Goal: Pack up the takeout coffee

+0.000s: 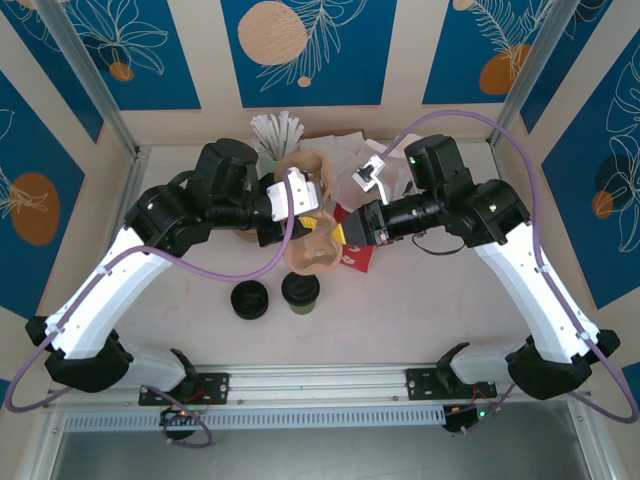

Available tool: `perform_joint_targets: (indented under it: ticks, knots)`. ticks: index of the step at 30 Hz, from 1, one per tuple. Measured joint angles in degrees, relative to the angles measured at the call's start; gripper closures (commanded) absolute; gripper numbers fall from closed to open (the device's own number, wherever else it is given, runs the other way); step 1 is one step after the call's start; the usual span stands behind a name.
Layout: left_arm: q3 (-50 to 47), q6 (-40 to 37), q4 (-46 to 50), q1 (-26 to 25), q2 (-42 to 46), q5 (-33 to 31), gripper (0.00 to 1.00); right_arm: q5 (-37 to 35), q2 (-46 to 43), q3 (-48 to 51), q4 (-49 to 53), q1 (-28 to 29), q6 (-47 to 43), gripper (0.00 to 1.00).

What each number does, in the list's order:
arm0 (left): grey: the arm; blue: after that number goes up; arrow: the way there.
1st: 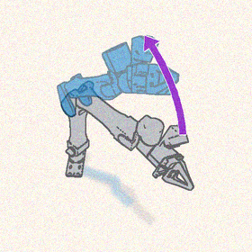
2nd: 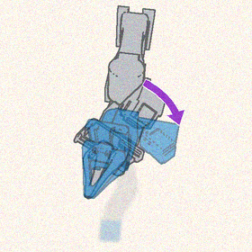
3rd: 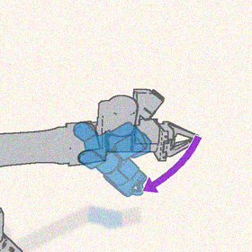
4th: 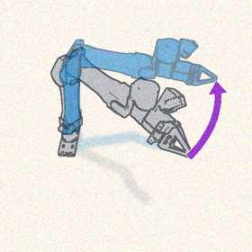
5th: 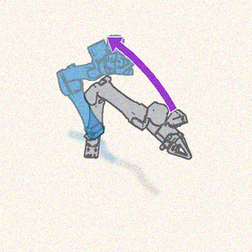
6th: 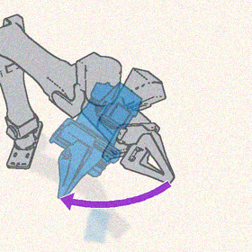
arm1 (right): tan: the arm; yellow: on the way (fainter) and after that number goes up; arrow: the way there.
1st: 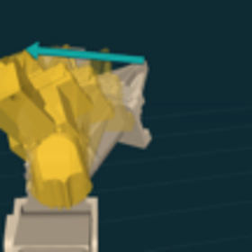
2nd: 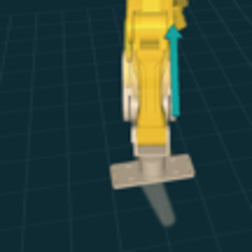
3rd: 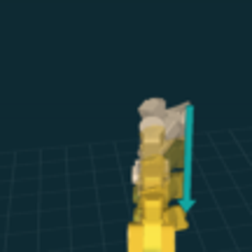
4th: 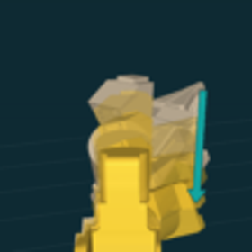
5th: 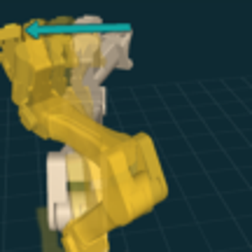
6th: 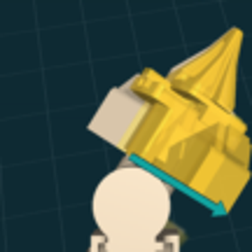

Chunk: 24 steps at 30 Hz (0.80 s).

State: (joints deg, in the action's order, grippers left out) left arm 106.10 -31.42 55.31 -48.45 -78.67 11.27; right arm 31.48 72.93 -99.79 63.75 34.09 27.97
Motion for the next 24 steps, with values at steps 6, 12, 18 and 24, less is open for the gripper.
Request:
perform_joint_targets:
  ticks: [6,12,18,24]
  knots:
    - [-0.31,0.76,-0.81,-0.02,-0.55,-0.9,0.62,-0.2,-4.85,0.57,-0.11,-7.74,0.59,0.51]
    - [-0.52,1.53,-2.58,-0.02,-0.7,-1.11,0.62,-10.4,-7.87,2.54,-0.04,-15.21,1.44,0.47]
    - [-0.52,4.11,-4.28,-0.02,-0.7,-1.31,0.62,-25.92,-4.28,6.6,-0.98,-19.12,2.29,0.41]
    - [-0.52,6.56,-6.25,-0.02,-0.81,-1.27,0.62,-32.7,2.73,9.16,-3.93,-21.88,2.19,0.41]
